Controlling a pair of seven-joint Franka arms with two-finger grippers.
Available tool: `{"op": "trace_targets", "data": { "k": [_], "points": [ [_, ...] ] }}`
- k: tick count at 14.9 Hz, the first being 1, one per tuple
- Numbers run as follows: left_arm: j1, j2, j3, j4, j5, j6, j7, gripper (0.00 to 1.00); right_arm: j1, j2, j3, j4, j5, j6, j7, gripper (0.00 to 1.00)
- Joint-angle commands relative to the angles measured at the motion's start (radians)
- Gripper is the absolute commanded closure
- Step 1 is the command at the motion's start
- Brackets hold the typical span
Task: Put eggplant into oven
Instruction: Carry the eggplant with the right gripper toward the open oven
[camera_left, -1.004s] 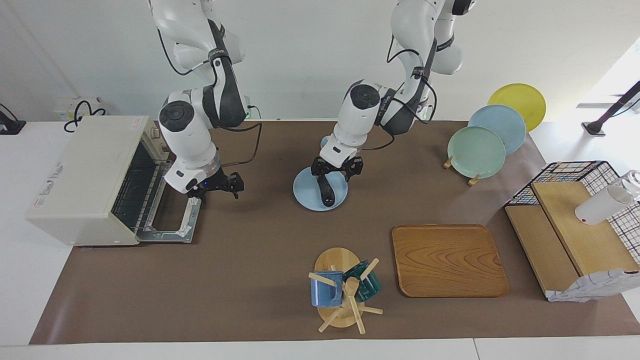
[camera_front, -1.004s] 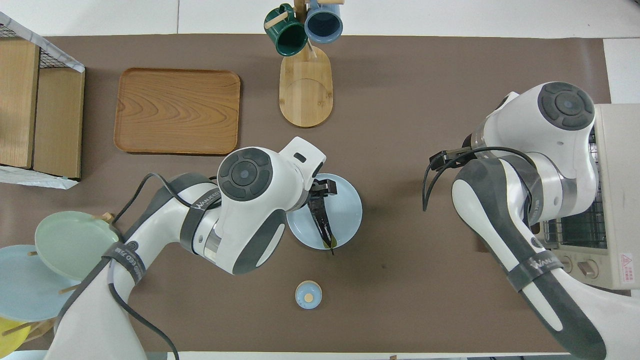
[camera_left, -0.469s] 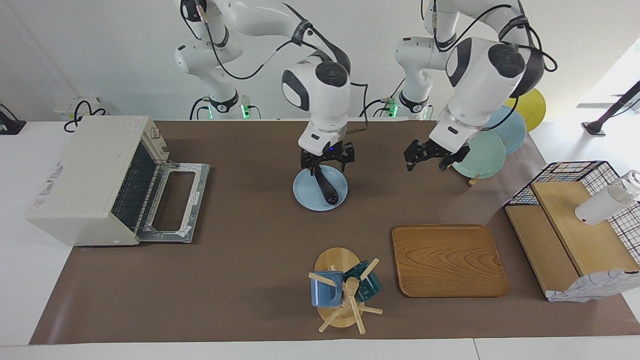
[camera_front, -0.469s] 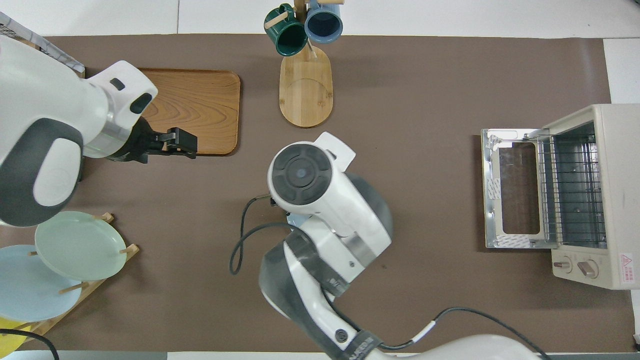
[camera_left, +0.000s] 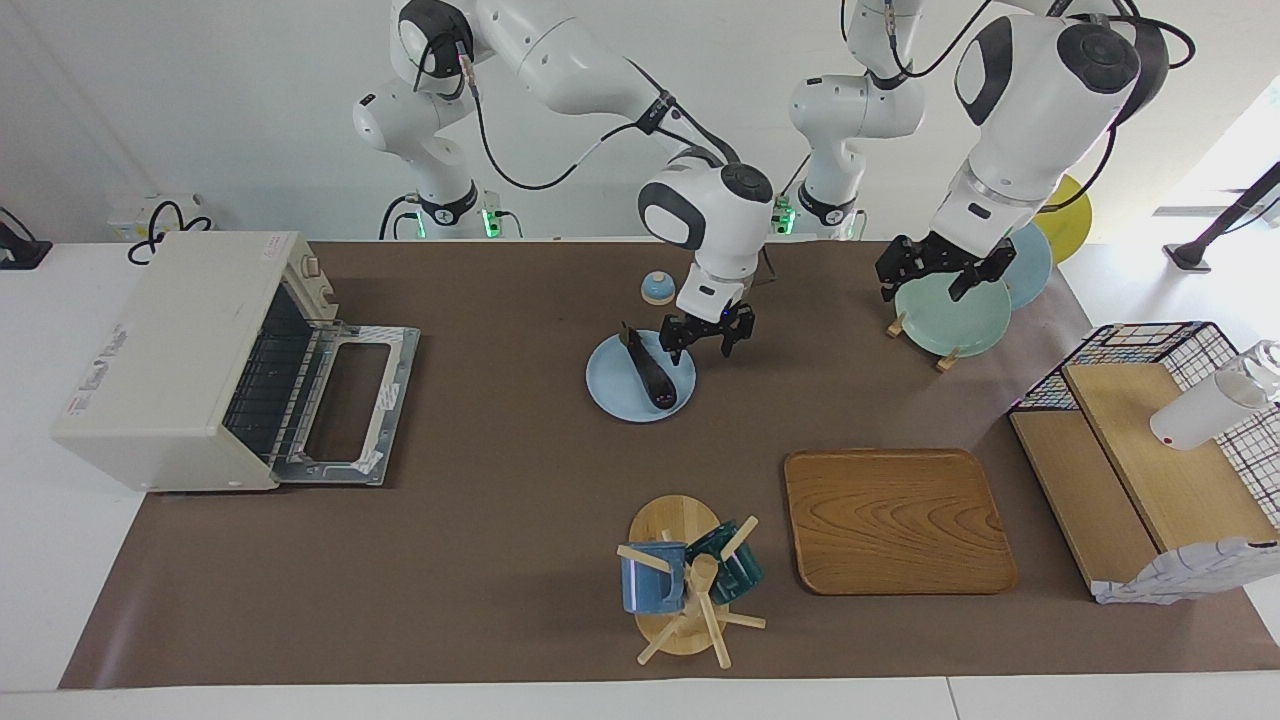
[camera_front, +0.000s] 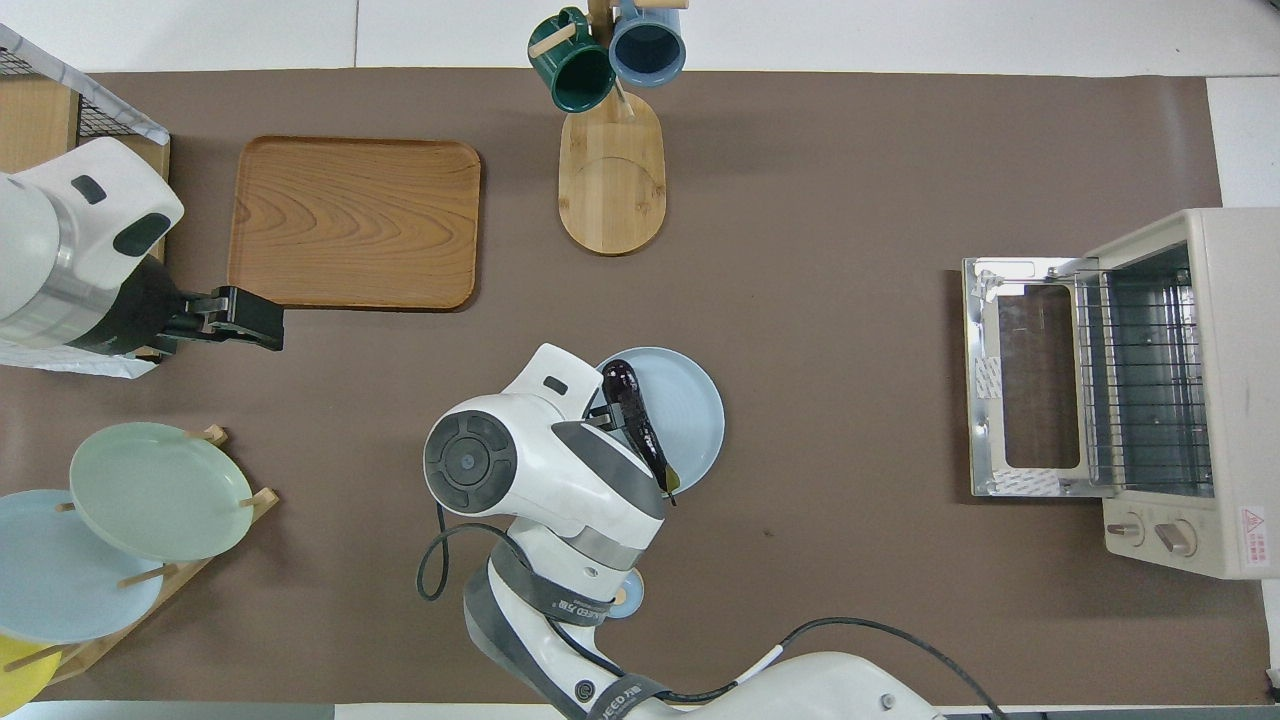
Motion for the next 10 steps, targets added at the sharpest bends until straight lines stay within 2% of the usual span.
{"op": "trace_targets", "data": {
  "k": [1,2,4,5,8,10],
  "points": [
    [0.010,-0.026,-0.010,-0.007,0.020,-0.027,0.018,0.00,-0.015,-0.056,0.007,-0.121,-0.023,0.074,-0.014,0.40],
    [0.010,-0.032,-0.010,0.005,0.020,-0.047,0.016,0.00,-0.012,-0.060,0.006,-0.130,-0.023,0.076,-0.014,0.49],
    [0.010,-0.034,-0.012,0.044,0.021,-0.081,0.016,0.00,-0.010,-0.063,0.007,-0.138,-0.023,0.076,-0.012,0.55],
    [0.010,-0.031,-0.012,0.071,0.023,-0.108,0.016,0.00,-0.010,-0.065,0.007,-0.144,-0.023,0.077,-0.012,0.61],
    [0.007,-0.023,-0.012,0.102,0.026,-0.138,0.012,0.00,-0.007,-0.069,0.007,-0.154,-0.023,0.083,0.000,1.00],
    [0.010,-0.023,-0.015,0.102,0.035,-0.129,0.015,0.00,-0.009,-0.068,0.007,-0.158,-0.018,0.101,0.007,1.00]
  ]
}}
